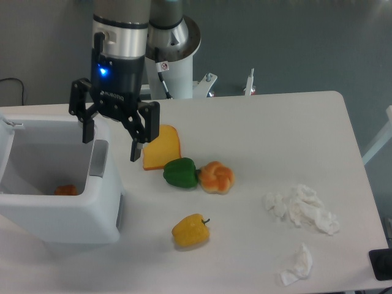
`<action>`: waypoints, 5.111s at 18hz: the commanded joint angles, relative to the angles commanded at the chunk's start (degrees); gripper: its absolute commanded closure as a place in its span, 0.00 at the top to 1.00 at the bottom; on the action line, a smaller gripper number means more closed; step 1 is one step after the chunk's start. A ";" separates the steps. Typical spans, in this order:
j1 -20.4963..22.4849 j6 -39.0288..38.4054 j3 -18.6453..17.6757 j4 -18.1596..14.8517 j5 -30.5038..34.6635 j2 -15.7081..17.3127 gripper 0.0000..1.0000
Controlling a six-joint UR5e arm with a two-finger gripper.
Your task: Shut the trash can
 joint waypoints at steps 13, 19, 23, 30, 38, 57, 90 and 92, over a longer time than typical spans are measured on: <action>-1.58 -14.60 -1.05 -0.09 -23.46 6.76 1.00; -4.39 -14.87 -1.40 0.00 -26.90 8.52 1.00; -6.24 -14.69 -1.40 0.00 -32.68 8.53 1.00; -8.87 -14.87 -1.32 0.00 -37.35 8.00 1.00; -11.51 -14.87 -2.46 0.00 -42.37 6.95 1.00; -16.61 -14.25 -1.76 1.14 -42.37 0.88 1.00; -10.20 -9.86 -4.48 1.32 -19.97 -0.17 1.00; -10.20 -9.51 -5.18 1.41 -18.47 -0.17 1.00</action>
